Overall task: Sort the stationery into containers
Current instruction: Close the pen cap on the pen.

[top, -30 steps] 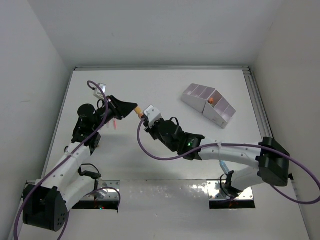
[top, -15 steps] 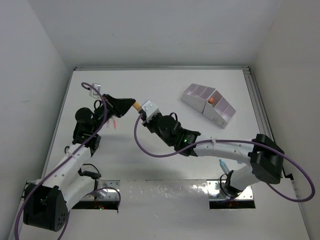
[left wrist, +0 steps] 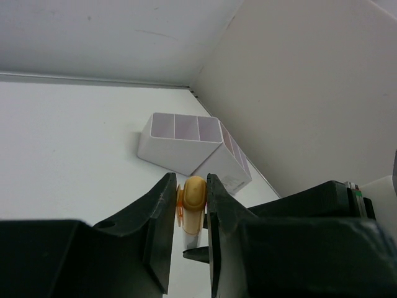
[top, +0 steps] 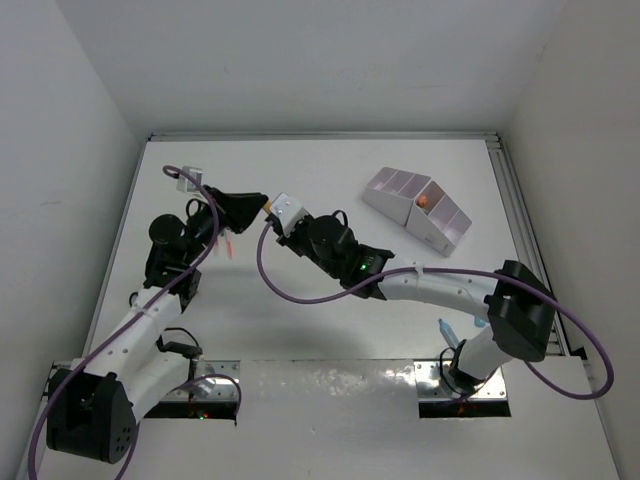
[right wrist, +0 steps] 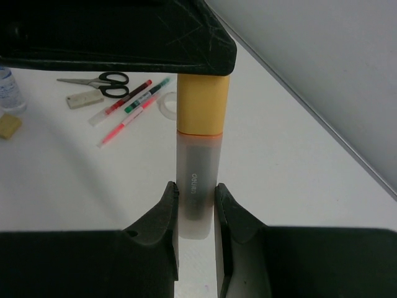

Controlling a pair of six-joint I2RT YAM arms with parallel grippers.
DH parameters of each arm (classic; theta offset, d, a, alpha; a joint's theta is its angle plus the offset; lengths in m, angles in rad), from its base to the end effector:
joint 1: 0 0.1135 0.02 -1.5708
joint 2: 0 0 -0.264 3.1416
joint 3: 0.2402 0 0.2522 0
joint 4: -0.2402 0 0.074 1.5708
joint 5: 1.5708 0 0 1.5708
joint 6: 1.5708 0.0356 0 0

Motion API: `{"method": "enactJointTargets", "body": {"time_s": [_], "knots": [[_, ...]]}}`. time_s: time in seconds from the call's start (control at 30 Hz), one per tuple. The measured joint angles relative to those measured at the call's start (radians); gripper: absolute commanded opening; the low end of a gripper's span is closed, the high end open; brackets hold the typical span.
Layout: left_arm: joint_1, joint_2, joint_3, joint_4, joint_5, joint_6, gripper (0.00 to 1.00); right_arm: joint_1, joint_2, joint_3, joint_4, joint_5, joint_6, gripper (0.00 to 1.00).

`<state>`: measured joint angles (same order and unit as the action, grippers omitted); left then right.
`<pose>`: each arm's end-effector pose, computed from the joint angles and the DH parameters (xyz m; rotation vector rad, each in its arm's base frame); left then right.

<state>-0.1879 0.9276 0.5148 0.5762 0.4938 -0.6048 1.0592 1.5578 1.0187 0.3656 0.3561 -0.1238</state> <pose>0.2071 -0.0566 0.2986 0.1206 1.4995 -0.9913 0.1887 0.3107 0.2847 -0.7469 1.5805 0.3769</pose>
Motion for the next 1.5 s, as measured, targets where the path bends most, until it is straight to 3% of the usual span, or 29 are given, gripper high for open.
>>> {"method": "enactJointTargets", "body": {"time_s": [0.67, 1.5], "knots": [[0.000, 0.024, 0.025, 0.097, -0.096, 0.081, 0.00, -0.036, 0.160, 0.204, 0.078, -0.011, 0.049, 0.00], [-0.005, -0.008, 0.018, 0.068, -0.148, 0.250, 0.00, -0.002, 0.157, 0.169, 0.164, 0.025, 0.102, 0.00]]}}
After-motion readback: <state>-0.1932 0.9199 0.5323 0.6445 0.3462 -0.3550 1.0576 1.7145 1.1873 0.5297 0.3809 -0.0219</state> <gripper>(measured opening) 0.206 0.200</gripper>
